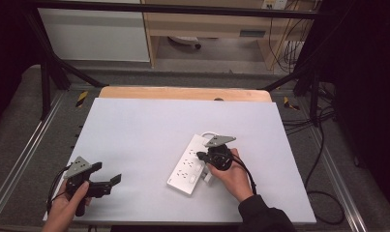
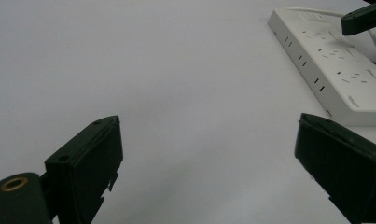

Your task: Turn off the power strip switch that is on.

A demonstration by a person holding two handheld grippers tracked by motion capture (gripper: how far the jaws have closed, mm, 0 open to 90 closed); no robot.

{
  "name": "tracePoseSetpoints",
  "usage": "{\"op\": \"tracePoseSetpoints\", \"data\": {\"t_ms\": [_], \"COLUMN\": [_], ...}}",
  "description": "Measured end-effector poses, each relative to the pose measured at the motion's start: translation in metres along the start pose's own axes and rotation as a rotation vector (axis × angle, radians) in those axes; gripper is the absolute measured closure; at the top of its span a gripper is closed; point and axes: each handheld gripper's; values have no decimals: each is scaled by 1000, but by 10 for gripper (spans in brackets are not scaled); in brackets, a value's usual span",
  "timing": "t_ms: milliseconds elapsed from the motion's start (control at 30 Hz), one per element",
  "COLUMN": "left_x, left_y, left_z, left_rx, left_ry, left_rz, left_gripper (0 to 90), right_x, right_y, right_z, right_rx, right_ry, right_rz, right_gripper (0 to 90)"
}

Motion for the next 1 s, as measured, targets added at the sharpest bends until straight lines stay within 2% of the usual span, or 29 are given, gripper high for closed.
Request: {"op": "tracePoseSetpoints", "data": {"t_ms": [567,1000], "left_x": [0,0], "left_y": [0,0], "left_z": [0,0], "left_rx": [0,1], "left_ry": [2,0], "left_rz": [1,-1], "left_gripper": [76,76], "right_x": [10,14], "right_y": [8,12], "right_z": [0,3], "right_rx": [-14,-17], "right_ry": [-12,-11], "right_rz": [-74,-89], "right_gripper": [869,816]}}
Point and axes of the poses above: each handheld gripper's, and its own axes: x roughly backward along the jaws, y roughly out of its top, z roughly to its left, and after that the axes turned 1 degree about y, right-handed
